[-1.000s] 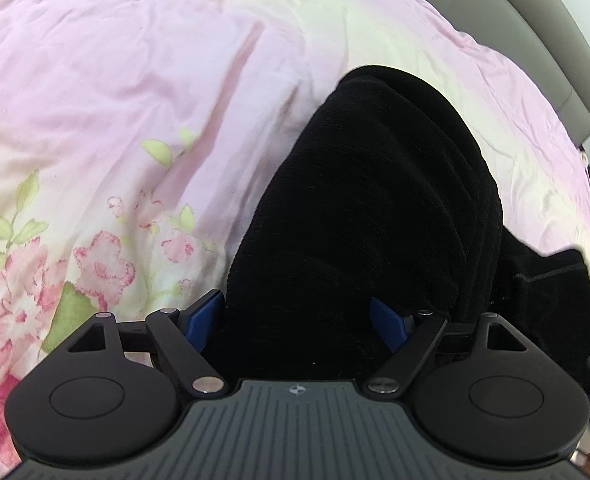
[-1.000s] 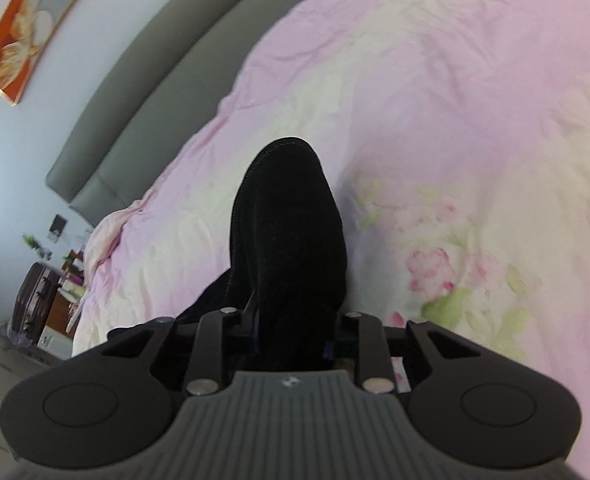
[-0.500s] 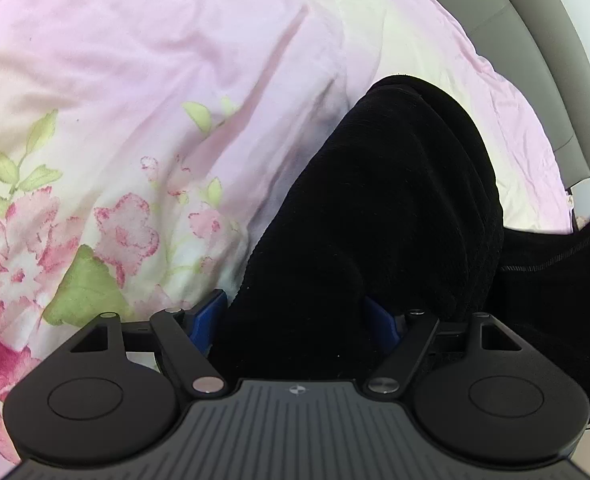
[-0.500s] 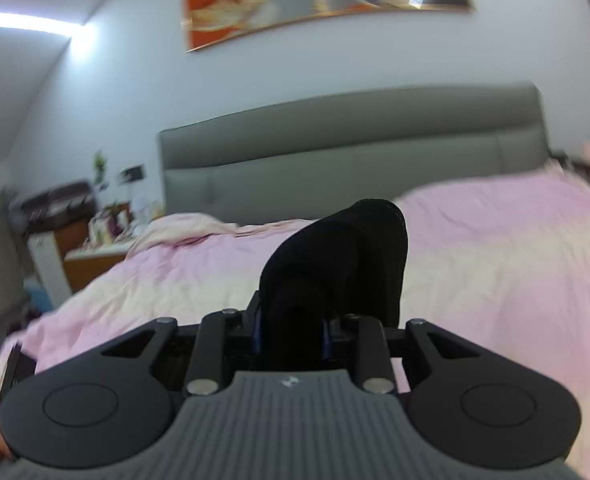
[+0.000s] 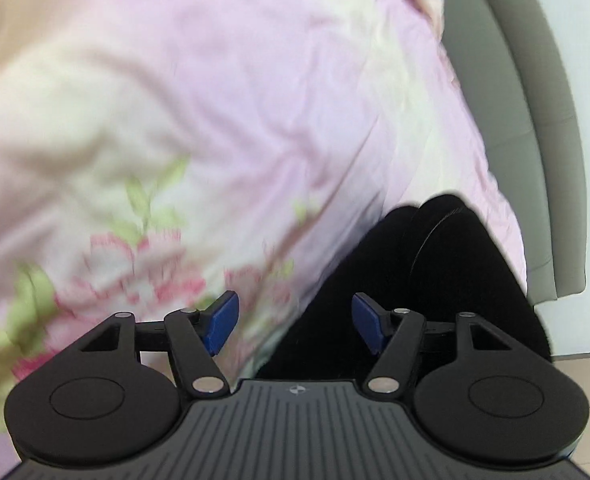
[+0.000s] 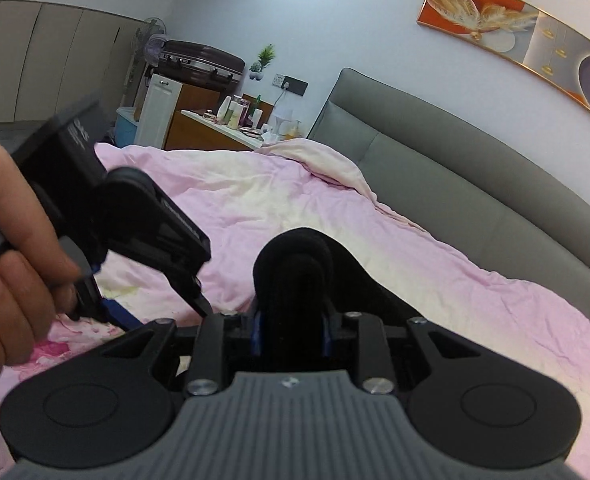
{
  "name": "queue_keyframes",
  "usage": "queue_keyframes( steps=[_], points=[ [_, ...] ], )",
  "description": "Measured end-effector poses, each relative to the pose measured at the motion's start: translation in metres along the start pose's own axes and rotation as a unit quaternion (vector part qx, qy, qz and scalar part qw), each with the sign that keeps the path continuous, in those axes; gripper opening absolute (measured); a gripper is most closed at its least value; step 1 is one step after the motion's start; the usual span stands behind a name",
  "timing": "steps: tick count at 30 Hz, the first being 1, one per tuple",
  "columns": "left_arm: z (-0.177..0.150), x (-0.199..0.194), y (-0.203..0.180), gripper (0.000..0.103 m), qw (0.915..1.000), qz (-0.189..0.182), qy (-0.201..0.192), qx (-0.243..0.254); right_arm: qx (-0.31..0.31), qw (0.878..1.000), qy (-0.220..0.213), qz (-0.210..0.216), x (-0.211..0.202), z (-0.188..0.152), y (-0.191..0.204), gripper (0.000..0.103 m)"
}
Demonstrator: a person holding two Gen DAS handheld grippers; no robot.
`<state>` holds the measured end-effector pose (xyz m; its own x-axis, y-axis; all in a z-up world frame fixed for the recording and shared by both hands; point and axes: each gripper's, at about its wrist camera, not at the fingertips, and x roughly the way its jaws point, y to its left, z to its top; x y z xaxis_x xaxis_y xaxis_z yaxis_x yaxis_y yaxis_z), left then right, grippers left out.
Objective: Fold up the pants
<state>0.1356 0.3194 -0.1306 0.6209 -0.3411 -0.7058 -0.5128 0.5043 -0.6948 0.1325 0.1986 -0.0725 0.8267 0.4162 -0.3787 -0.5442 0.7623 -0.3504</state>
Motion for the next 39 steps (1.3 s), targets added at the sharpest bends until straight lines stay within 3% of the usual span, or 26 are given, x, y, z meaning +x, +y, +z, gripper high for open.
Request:
queue_keyframes(
  steps=[4,7,9,11,16,23,28,34,39],
  points=[
    [0.012,-0.020,-0.009,0.074,0.9983,-0.037,-0.042,0.012,-0.041,0.999,0.006,-0.007,0.016,-0.001,0.011,0.024],
    [0.012,-0.041,-0.015,0.076,0.9954,-0.052,-0.073,0.033,-0.078,0.995,0.049,0.025,0.039,-0.014,0.029,0.030],
    [0.014,-0.046,-0.018,0.080,0.9944,-0.061,-0.078,0.038,-0.099,0.991,0.073,0.053,0.048,-0.030,0.041,0.044],
    [0.012,-0.045,-0.019,0.080,0.9943,-0.075,-0.066,0.039,-0.120,0.989,0.056,0.063,0.035,-0.039,0.047,0.054],
    [-0.003,-0.023,-0.037,0.080,0.9933,-0.084,-0.026,0.075,-0.017,0.994,0.036,0.102,-0.010,-0.029,0.002,0.055],
    [-0.030,-0.019,-0.071,0.082,0.9816,-0.070,-0.016,0.177,0.123,0.982,0.075,0.119,-0.032,-0.029,-0.086,0.055],
    [-0.042,-0.014,-0.078,0.083,0.9776,-0.056,-0.007,0.203,0.157,0.981,0.077,0.081,-0.042,-0.039,-0.122,0.055],
    [-0.058,-0.009,-0.089,0.084,0.9695,-0.041,0.009,0.242,0.196,0.975,0.082,0.067,-0.047,-0.052,-0.147,0.055],
    [-0.071,0.017,-0.087,0.086,0.9654,-0.008,0.047,0.256,0.220,0.970,0.079,0.063,-0.048,-0.056,-0.162,0.055]
  ],
)
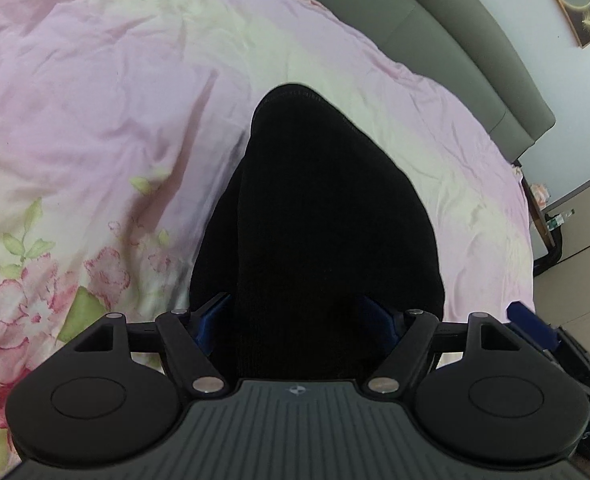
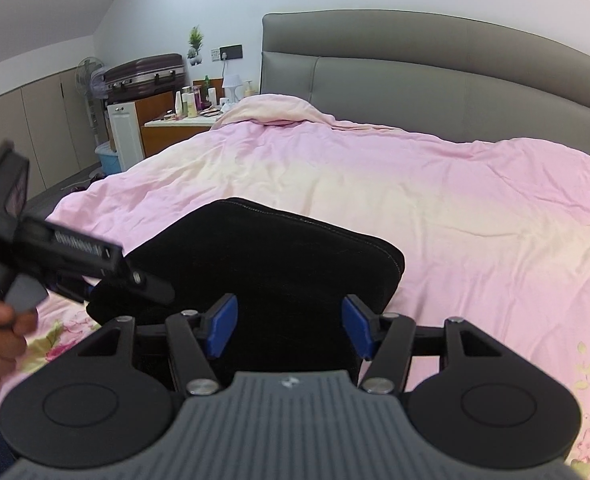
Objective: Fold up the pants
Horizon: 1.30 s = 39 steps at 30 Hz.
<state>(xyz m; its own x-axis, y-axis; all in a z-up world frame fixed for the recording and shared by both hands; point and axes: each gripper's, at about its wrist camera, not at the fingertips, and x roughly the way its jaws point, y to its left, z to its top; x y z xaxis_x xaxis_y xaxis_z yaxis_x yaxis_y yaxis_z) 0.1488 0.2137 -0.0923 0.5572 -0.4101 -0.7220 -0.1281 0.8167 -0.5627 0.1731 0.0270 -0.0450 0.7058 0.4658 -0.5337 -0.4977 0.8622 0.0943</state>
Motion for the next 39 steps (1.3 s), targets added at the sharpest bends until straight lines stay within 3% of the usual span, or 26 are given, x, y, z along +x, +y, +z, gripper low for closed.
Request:
queue_keyframes(
  steps=[4,7,8,9,11,14,16,20,23,25,29,31,34,38,39],
  points=[
    [-0.011,0.000,0.001,0.077,0.9987,-0.007,-0.050,0.010,0.010,1.000,-0.001,-0.003,-0.001,-0.001,-0.006,0.055],
    [-0.011,0.001,0.002,0.075,0.9989,-0.012,-0.045,-0.007,0.014,1.000,-0.001,-0.005,-0.002,-0.002,-0.007,0.055],
    [-0.010,0.002,0.004,0.071,0.9990,-0.025,-0.030,-0.021,0.014,1.000,-0.002,-0.006,-0.003,-0.001,-0.007,0.055],
    [-0.008,0.002,0.002,0.060,0.9991,-0.033,-0.020,-0.020,0.015,1.000,-0.003,-0.006,-0.004,-0.001,-0.008,0.055],
    [-0.007,-0.005,-0.005,0.043,0.9991,-0.032,-0.029,0.001,0.016,1.000,-0.007,-0.008,-0.007,0.002,-0.009,0.055],
    [-0.010,-0.024,-0.030,0.036,0.9945,-0.028,-0.071,0.071,0.025,1.000,-0.014,-0.005,-0.016,0.008,-0.017,0.056],
    [-0.020,-0.038,-0.069,0.035,0.9793,-0.028,-0.108,0.168,0.040,0.999,-0.020,0.013,-0.024,0.016,-0.031,0.059],
    [-0.059,-0.041,-0.145,0.035,0.9371,-0.043,-0.142,0.316,0.095,0.993,-0.014,0.067,-0.039,0.043,-0.073,0.068],
    [-0.098,-0.015,-0.192,0.035,0.9073,-0.045,-0.131,0.397,0.094,0.988,0.041,0.112,-0.037,0.069,-0.095,0.073],
    [-0.122,0.003,-0.210,0.035,0.8924,-0.045,-0.128,0.430,0.071,0.987,0.082,0.123,-0.032,0.087,-0.102,0.074],
    [-0.153,0.026,-0.229,0.035,0.8861,-0.031,-0.131,0.443,0.057,0.977,0.175,0.102,-0.002,0.107,-0.109,0.074],
    [-0.165,0.032,-0.238,0.035,0.8769,-0.021,-0.128,0.463,0.063,0.972,0.207,0.095,0.016,0.105,-0.107,0.074],
    [-0.170,0.038,-0.245,0.035,0.8701,-0.015,-0.121,0.478,0.057,0.965,0.230,0.113,0.036,0.102,-0.091,0.074],
    [-0.167,0.039,-0.245,0.035,0.8686,-0.015,-0.118,0.481,-0.011,0.961,0.265,0.074,0.061,0.090,-0.076,0.077],
    [-0.165,0.040,-0.245,0.035,0.8690,-0.013,-0.116,0.481,-0.012,0.960,0.271,0.075,0.065,0.086,-0.079,0.064]
  ],
)
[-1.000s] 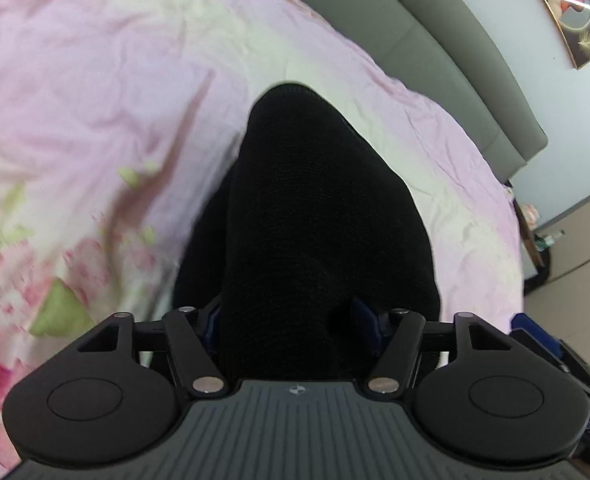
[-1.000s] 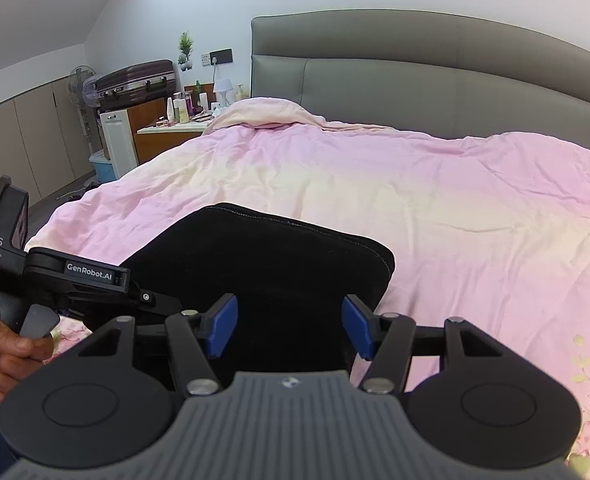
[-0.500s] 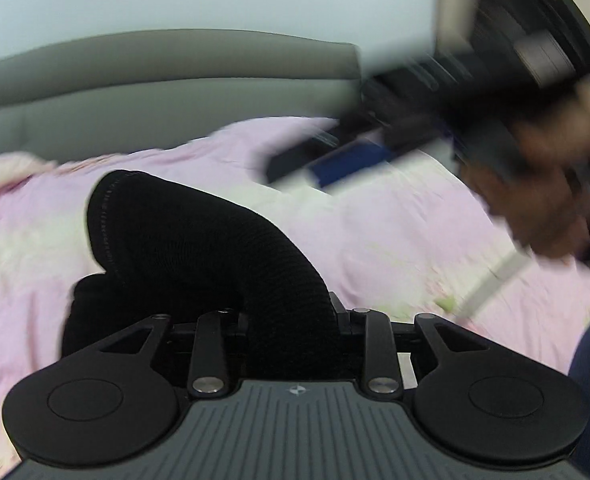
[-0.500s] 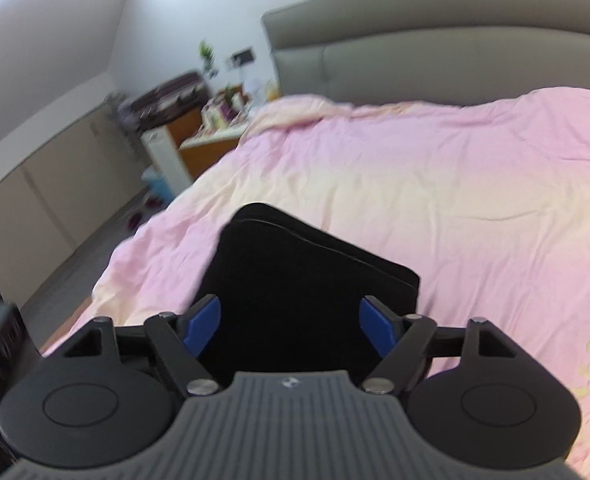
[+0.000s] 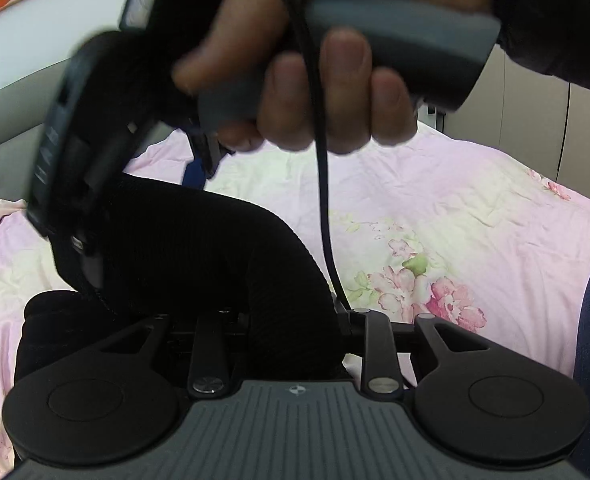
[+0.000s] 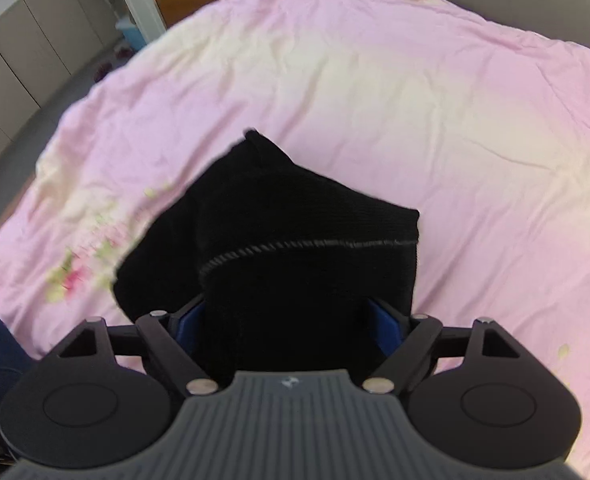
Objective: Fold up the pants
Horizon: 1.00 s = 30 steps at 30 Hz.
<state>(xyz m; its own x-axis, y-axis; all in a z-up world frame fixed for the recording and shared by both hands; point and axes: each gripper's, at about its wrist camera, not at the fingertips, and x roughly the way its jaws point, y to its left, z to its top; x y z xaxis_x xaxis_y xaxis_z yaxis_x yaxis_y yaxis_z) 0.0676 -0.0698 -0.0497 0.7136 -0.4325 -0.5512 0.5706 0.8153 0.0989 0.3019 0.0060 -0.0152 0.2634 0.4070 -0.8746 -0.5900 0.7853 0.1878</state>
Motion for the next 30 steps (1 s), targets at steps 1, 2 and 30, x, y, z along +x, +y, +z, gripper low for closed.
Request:
queue_keyframes(
  steps=[1,2,30],
  points=[
    [-0.001,0.001,0.000,0.034,1.0000,0.000,0.003,-0.004,-0.004,1.000,-0.002,0.002,0.003,-0.002,-0.006,0.049],
    [0.000,0.002,0.002,0.034,0.9999,0.000,0.005,-0.011,-0.004,1.000,-0.008,-0.010,0.001,-0.004,-0.011,0.030],
    [0.011,-0.016,0.096,0.033,0.9371,-0.163,-0.034,-0.307,0.342,0.925,-0.131,0.105,-0.065,-0.063,-0.109,0.030]
  ],
)
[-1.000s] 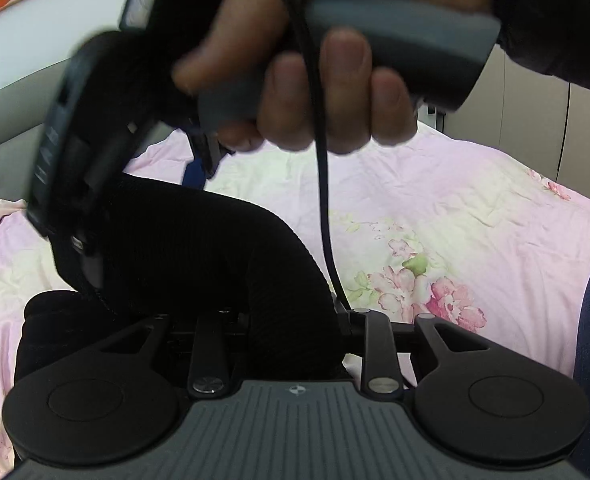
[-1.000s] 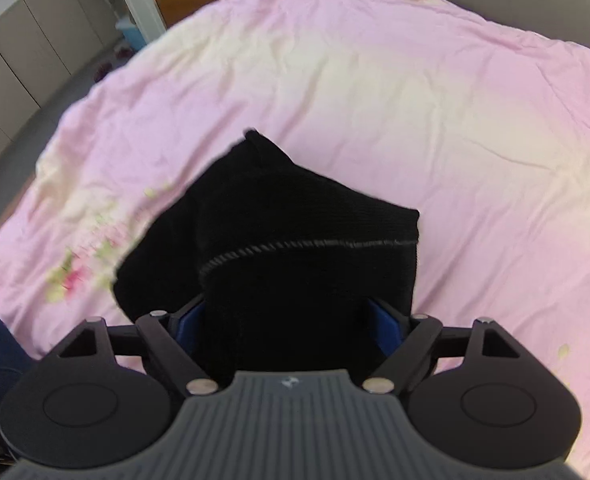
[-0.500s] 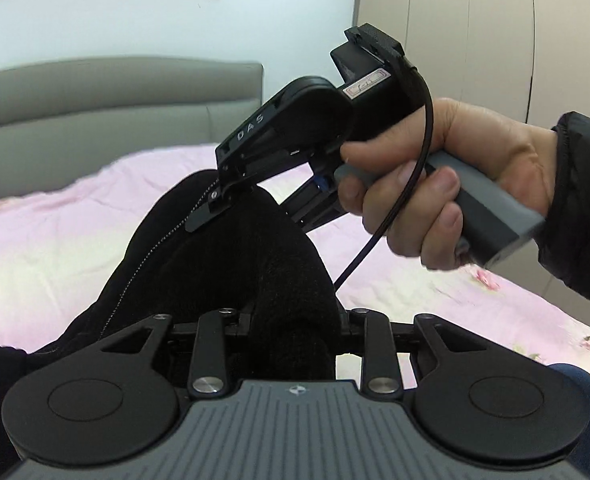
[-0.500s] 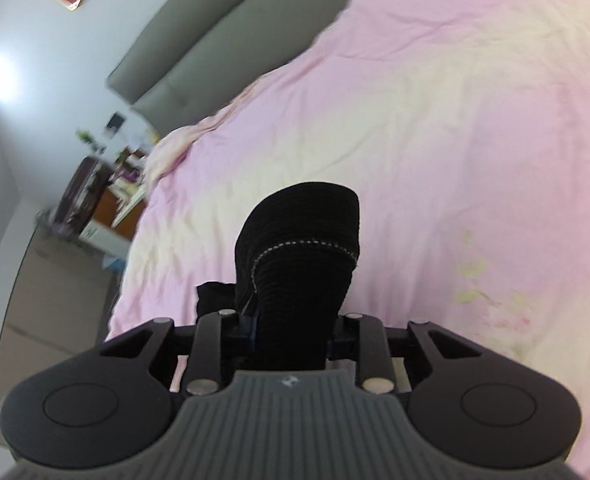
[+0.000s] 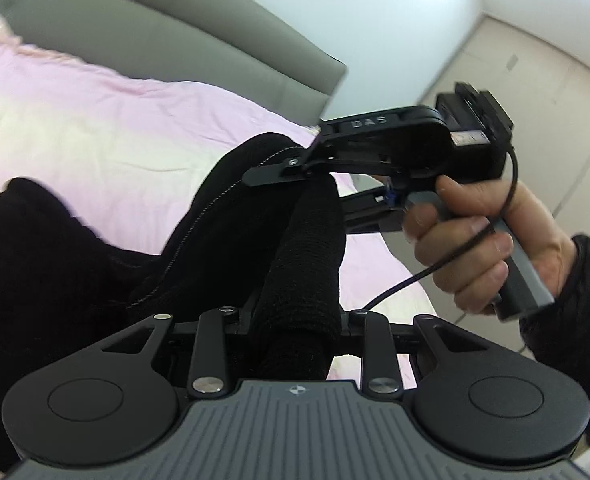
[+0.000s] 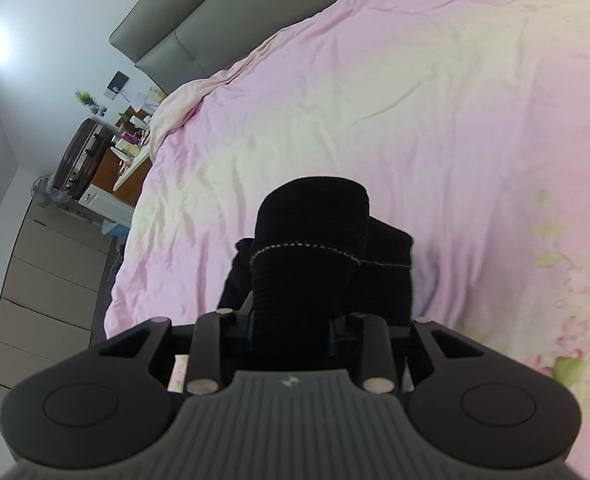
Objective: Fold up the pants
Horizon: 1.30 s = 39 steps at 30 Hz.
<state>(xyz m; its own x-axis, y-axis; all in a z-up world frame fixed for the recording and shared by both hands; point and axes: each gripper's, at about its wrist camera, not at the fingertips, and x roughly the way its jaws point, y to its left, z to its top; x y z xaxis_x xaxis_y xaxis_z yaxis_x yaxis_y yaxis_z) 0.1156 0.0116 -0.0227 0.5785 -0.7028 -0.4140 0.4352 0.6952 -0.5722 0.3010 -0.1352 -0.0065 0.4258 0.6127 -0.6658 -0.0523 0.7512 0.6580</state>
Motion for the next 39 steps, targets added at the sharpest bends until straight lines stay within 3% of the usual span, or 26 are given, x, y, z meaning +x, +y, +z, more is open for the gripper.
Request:
queue_keyframes(
  steps=[4,7,10,12,15,18,21,24,27,31,33,37,39],
  points=[
    [0.023,-0.035,0.050,0.033,0.9982,0.034,0.002,-0.050,0.010,0.999,0.032,0.018,0.049,0.007,0.043,0.034],
    [0.036,-0.054,0.095,0.033,0.9941,0.057,0.015,-0.091,-0.016,0.999,0.049,0.018,0.086,0.009,0.075,0.037],
    [0.039,-0.059,0.141,0.033,0.9847,0.071,0.028,-0.157,-0.040,0.997,0.062,0.005,0.123,0.010,0.097,0.041],
    [0.033,-0.056,0.173,0.034,0.9737,0.087,0.035,-0.207,-0.051,0.996,0.070,-0.010,0.148,0.009,0.104,0.043],
    [0.022,-0.048,0.188,0.037,0.9657,0.155,0.067,-0.197,-0.075,0.993,0.086,-0.035,0.185,0.001,0.108,0.047],
    [0.013,-0.050,0.189,0.037,0.9618,0.172,0.068,-0.202,-0.115,0.987,0.096,-0.048,0.214,-0.011,0.107,0.057],
    [-0.003,-0.079,0.192,0.039,0.9605,0.159,0.056,-0.221,-0.117,0.989,0.090,-0.017,0.207,-0.010,0.104,0.058],
    [-0.018,-0.106,0.181,0.044,0.9605,0.159,0.050,-0.223,-0.133,0.988,0.078,0.022,0.174,-0.007,0.102,0.056],
    [-0.017,-0.118,0.168,0.048,0.9595,0.180,0.043,-0.212,-0.190,0.981,0.036,0.002,0.125,-0.013,0.096,0.056],
    [-0.003,-0.101,0.166,0.046,0.9596,0.193,0.046,-0.199,-0.249,0.967,-0.002,-0.049,0.086,-0.037,0.069,0.056],
    [-0.004,-0.104,0.163,0.046,0.9599,0.197,0.047,-0.194,-0.255,0.965,0.004,-0.061,0.084,-0.051,0.053,0.051],
    [-0.002,-0.095,0.168,0.046,0.9579,0.197,0.045,-0.204,-0.278,0.955,0.022,-0.102,0.106,-0.084,0.037,0.051],
    [-0.004,-0.090,0.172,0.046,0.9576,0.199,0.051,-0.202,-0.267,0.958,0.029,-0.099,0.114,-0.098,0.027,0.053]
  ],
)
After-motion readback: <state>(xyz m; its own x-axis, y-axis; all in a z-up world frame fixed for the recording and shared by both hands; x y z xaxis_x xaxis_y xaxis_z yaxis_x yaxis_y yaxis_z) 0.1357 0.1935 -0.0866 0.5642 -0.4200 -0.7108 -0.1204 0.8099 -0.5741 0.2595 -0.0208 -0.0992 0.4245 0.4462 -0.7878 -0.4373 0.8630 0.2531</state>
